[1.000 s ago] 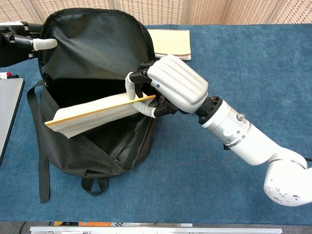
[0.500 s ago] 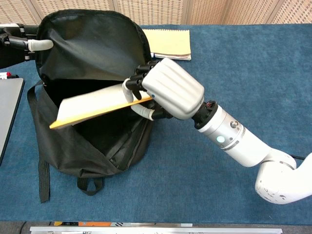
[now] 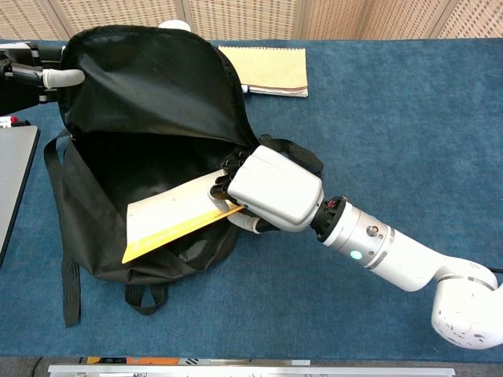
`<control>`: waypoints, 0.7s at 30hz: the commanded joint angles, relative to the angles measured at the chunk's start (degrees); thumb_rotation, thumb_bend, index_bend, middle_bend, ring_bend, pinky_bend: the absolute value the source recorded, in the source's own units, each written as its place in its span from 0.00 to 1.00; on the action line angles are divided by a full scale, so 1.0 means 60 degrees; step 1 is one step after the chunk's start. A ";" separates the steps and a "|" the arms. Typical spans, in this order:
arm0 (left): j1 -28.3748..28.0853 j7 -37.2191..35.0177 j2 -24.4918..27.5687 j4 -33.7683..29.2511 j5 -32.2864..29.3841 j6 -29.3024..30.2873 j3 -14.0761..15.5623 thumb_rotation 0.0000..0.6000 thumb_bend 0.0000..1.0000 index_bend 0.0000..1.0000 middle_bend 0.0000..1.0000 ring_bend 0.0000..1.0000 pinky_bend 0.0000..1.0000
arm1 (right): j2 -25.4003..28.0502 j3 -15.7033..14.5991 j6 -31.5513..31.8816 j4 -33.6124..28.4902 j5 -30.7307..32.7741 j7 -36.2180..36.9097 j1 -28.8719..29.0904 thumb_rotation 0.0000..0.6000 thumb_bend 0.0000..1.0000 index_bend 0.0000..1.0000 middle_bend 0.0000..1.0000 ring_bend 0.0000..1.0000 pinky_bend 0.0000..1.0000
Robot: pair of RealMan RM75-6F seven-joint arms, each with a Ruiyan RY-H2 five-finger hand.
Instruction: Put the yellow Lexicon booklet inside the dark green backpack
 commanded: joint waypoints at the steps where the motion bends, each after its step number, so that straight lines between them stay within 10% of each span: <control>1: 0.0007 -0.0100 0.0060 -0.0058 0.0088 0.0047 0.0055 1.00 0.40 0.55 0.30 0.22 0.14 | -0.0103 0.0187 -0.0227 -0.0139 0.0348 -0.0498 -0.0096 1.00 0.38 0.78 0.70 0.49 0.56; 21: -0.0121 -0.1298 0.0692 -0.0476 0.1085 0.0644 0.0749 1.00 0.40 0.54 0.29 0.22 0.14 | -0.1158 0.1070 0.0937 0.0159 0.1187 -0.1960 -0.0733 1.00 0.39 0.81 0.74 0.51 0.56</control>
